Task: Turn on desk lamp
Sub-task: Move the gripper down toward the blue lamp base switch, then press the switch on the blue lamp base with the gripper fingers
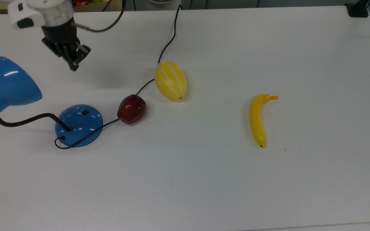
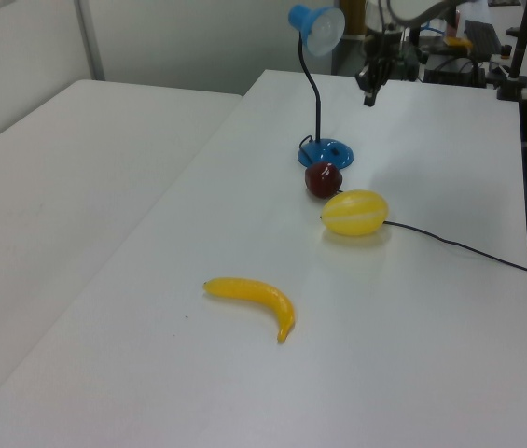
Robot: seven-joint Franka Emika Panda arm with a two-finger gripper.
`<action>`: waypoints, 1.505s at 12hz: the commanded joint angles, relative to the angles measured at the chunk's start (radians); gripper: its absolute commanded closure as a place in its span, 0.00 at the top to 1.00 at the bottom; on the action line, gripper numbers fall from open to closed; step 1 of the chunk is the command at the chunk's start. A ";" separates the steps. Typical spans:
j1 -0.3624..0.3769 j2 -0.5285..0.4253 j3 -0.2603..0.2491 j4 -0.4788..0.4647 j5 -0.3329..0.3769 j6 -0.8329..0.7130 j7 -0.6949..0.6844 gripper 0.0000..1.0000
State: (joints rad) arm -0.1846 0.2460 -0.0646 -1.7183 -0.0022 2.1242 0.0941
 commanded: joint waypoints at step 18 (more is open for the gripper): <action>0.030 0.259 0.000 0.065 0.002 0.332 0.220 0.00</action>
State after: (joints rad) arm -0.1821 0.4827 -0.0574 -1.6636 -0.0019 2.4164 0.2632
